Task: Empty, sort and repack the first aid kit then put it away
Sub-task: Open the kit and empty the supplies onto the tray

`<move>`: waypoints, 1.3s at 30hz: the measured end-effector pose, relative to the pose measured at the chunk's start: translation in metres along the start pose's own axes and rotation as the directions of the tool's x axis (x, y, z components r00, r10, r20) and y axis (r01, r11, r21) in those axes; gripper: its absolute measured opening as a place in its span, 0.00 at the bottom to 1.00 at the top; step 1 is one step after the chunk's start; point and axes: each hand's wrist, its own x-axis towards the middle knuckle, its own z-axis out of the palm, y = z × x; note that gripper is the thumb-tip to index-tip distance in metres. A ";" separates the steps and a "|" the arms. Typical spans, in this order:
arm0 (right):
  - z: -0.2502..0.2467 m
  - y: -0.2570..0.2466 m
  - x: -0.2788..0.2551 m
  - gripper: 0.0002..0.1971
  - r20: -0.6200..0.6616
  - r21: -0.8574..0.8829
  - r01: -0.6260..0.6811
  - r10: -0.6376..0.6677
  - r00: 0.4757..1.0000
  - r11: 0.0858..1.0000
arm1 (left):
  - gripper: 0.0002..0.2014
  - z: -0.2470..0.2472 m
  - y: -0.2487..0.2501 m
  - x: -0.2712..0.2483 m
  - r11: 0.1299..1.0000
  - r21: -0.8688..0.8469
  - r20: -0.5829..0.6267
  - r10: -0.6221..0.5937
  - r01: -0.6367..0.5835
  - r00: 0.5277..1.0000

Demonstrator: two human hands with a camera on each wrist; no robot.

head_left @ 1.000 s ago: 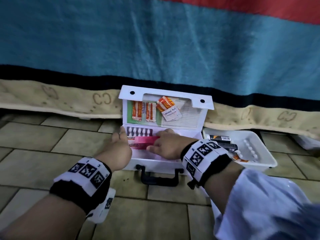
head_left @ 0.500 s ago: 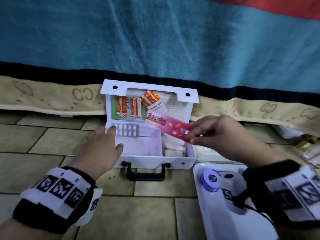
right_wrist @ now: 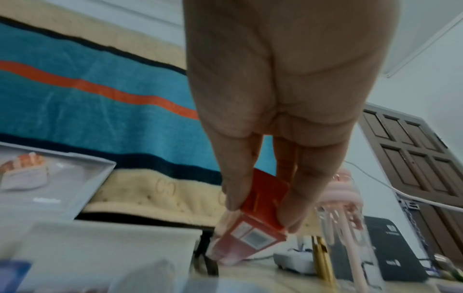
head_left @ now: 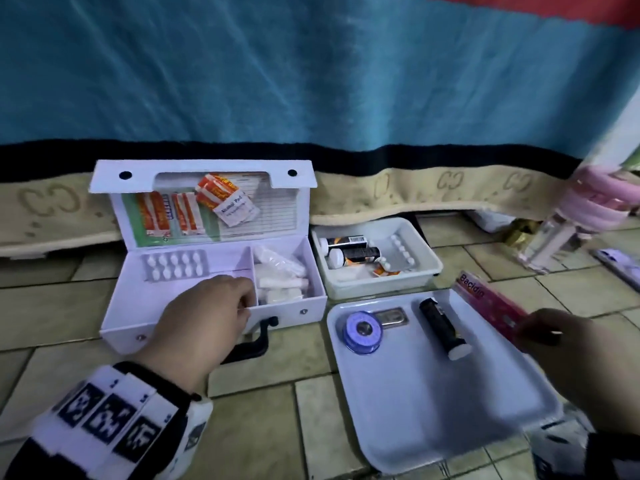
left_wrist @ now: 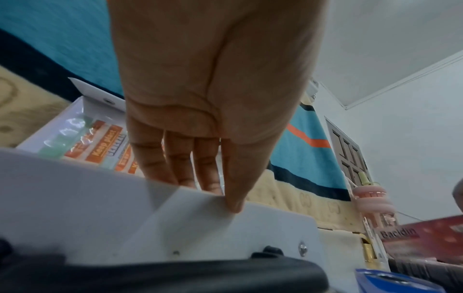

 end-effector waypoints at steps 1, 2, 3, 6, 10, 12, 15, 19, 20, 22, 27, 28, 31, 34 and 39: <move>0.006 0.005 -0.001 0.10 0.026 -0.041 -0.014 0.015 1.000 0.999 | 0.06 0.001 0.001 0.001 1.000 0.005 0.000 0.007 -0.007 1.000; 0.011 0.008 -0.002 0.06 0.055 -0.079 -0.019 0.023 0.998 0.997 | 0.06 0.001 0.001 0.002 1.000 0.009 0.002 0.009 -0.009 1.000; 0.017 0.011 -0.002 0.04 0.090 -0.099 -0.028 0.037 0.995 0.995 | 0.07 0.001 0.002 0.002 1.000 0.008 0.002 0.012 -0.012 1.000; 0.028 0.016 -0.007 0.12 0.215 -0.128 -0.013 0.040 0.976 0.992 | 0.08 0.003 0.001 0.002 0.999 -0.036 -0.002 0.004 -0.004 1.000; 0.021 0.008 -0.010 0.13 0.227 -0.117 -0.006 0.033 0.973 0.993 | 0.09 0.005 -0.004 -0.001 0.994 -0.104 -0.017 -0.020 0.018 1.000; 0.011 -0.004 -0.008 0.16 0.161 -0.068 0.011 0.001 0.987 0.998 | 0.08 0.003 -0.009 -0.003 0.992 -0.120 -0.038 -0.042 0.037 0.998; -0.001 -0.040 -0.005 0.11 0.088 0.035 0.128 -0.131 0.987 0.991 | 0.11 -0.003 -0.024 -0.010 0.985 -0.143 -0.067 -0.109 0.099 0.992; 0.005 -0.116 -0.003 0.05 0.216 0.137 0.333 -0.356 0.909 0.933 | 0.15 -0.011 -0.050 -0.021 0.968 -0.166 -0.102 -0.208 0.189 0.973; 0.010 -0.137 -0.004 0.03 0.261 0.142 0.391 -0.415 0.871 0.909 | 0.16 -0.013 -0.055 -0.023 0.965 -0.163 -0.106 -0.224 0.206 0.969; 0.026 -0.178 -0.006 0.04 0.353 0.150 0.508 -0.526 0.774 0.848 | 0.17 -0.014 -0.063 -0.026 0.961 -0.172 -0.120 -0.240 0.218 0.963; 0.067 -0.270 -0.004 0.20 0.562 0.068 0.751 -0.647 0.515 0.657 | 0.19 -0.007 -0.074 -0.025 0.944 -0.225 -0.148 -0.277 0.240 0.950; 0.075 -0.285 -0.002 0.21 0.591 0.064 0.776 -0.651 0.477 0.627 | 0.19 -0.007 -0.076 -0.024 0.939 -0.232 -0.148 -0.294 0.256 0.944; 0.099 -0.320 0.005 0.22 0.673 0.023 0.816 -0.613 0.415 0.577 | 0.18 -0.006 -0.077 -0.022 0.930 -0.255 -0.140 -0.307 0.265 0.941; 0.119 -0.339 0.010 0.24 0.770 -0.021 0.824 -0.516 0.374 0.566 | 0.22 -0.002 -0.078 -0.025 0.928 -0.294 -0.167 -0.288 0.231 0.943; 0.133 -0.350 0.009 0.24 0.796 0.089 0.818 -0.534 0.284 0.568 | 0.24 -0.001 -0.077 -0.027 0.931 -0.285 -0.188 -0.289 0.230 0.938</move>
